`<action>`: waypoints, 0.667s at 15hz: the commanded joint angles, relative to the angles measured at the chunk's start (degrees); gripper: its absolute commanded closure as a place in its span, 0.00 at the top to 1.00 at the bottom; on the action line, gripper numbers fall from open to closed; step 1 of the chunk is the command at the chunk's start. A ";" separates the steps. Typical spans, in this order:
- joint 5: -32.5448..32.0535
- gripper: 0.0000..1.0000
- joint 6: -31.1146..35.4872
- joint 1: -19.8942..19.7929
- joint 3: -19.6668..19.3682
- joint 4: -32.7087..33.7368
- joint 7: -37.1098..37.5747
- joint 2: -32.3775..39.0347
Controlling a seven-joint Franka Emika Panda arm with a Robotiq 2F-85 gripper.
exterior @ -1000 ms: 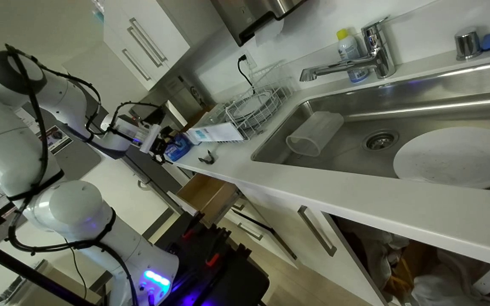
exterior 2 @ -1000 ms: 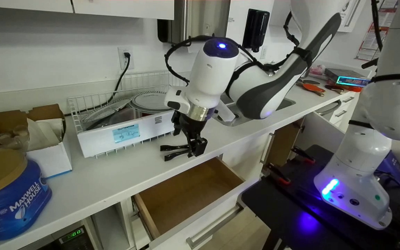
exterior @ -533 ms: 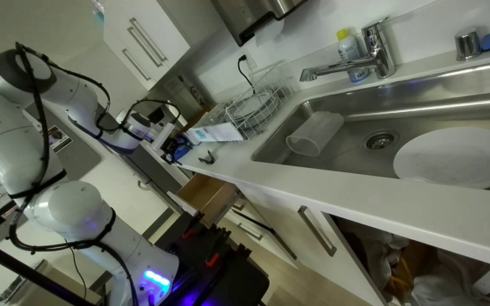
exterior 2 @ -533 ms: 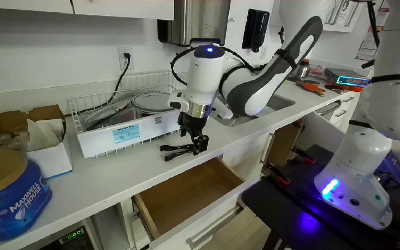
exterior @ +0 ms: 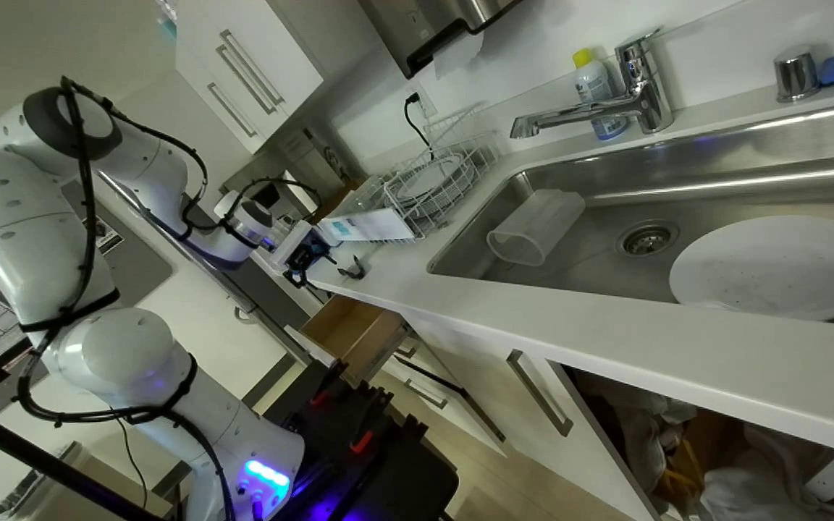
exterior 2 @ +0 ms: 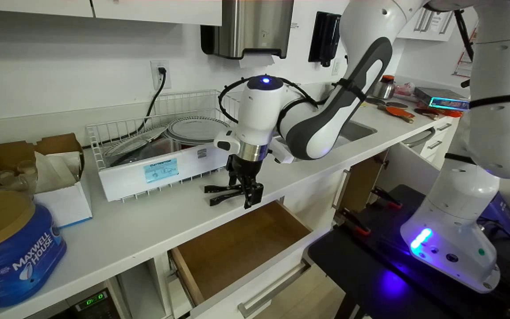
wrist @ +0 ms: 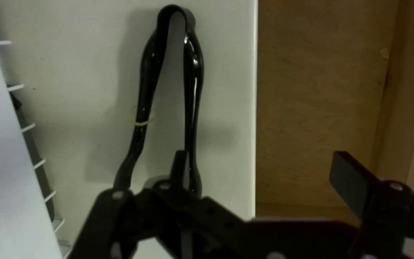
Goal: Open the topmost drawer of the lower cabinet
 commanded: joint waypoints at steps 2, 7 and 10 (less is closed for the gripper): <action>0.68 1.00 2.61 0.37 -1.60 1.44 -0.74 2.73; 1.61 0.77 2.61 -0.37 -2.32 4.09 -1.86 4.20; 3.03 0.61 1.76 -0.75 -2.06 6.21 -3.10 5.38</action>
